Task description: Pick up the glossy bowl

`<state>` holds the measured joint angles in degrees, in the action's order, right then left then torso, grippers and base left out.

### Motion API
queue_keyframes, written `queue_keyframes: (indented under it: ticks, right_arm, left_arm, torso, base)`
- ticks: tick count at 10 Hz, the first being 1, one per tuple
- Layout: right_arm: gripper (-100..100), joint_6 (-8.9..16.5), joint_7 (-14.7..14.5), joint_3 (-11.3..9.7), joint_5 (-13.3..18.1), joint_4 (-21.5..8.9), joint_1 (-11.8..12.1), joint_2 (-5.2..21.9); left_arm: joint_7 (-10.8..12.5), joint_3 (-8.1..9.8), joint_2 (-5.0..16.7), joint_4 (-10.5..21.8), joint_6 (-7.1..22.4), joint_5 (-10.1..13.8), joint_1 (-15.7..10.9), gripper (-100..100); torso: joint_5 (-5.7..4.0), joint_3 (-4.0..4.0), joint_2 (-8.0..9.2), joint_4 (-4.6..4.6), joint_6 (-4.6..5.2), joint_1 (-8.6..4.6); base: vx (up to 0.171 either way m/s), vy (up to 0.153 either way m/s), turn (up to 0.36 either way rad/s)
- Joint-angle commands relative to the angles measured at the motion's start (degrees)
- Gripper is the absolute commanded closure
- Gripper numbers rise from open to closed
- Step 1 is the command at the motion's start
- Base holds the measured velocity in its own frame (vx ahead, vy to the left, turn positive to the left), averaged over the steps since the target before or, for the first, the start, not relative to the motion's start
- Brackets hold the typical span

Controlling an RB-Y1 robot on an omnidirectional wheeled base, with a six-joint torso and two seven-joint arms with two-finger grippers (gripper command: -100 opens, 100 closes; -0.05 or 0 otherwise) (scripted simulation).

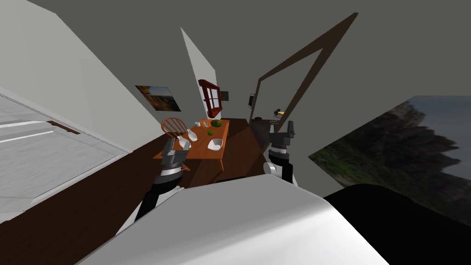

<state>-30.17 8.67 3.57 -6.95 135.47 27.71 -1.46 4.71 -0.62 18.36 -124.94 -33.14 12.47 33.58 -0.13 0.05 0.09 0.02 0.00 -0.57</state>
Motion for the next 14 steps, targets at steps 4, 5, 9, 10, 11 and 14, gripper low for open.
queue_keyframes:
  ticks: [4,5,9,10,11,14]
  right_arm:
    - [0,0.00,0.00,0.00,0.00,0.00,0.00,0.00]
    - [0,0.00,0.00,0.00,0.00,0.00,0.00,0.00]
    - [0,0.00,0.00,0.01,0.00,0.00,0.01,0.01]
    - [0,0.00,0.00,0.01,0.00,0.00,0.01,0.01]
    - [0,0.00,0.00,0.01,0.00,0.00,0.01,0.01]
    - [0,0.00,0.00,0.01,0.00,0.00,0.02,0.01]
  left_arm:
    - [0.18,-2.06,7.69,3.12,2.44,4.44,2.72,-100]
    - [0.32,-2.58,9.48,3.89,3.06,5.44,3.39,-100]
    - [1.06,-4.18,15.18,6.49,5.14,8.54,5.46,-100]
    - [1.41,-4.73,17.22,7.47,5.92,9.60,6.19,-100]
    - [1.82,-5.30,19.09,8.50,6.74,10.67,6.94,-100]
    - [2.81,-6.50,23.34,10.74,8.53,12.86,8.52,-100]
  torso:
    - [0.00,-0.03,-0.06,-0.01,0.00,-0.02]
    - [-0.02,-0.06,-0.10,-0.02,0.00,-0.06]
    - [0.02,-0.16,-0.28,-0.06,-0.01,0.15]
    - [0.05,-0.15,-0.27,-0.06,-0.01,0.31]
    - [0.08,-0.18,-0.31,-0.07,0.00,0.37]
    - [0.09,-0.30,-0.52,-0.11,0.00,0.42]
  base:
    - [-0.005,-0.154,-0.055]
    - [0.030,-0.163,-0.053]
    - [0.059,-0.115,-0.055]
    - [0.069,-0.055,-0.046]
    - [0.110,-0.074,-0.065]
    - [0.132,-0.055,-0.038]
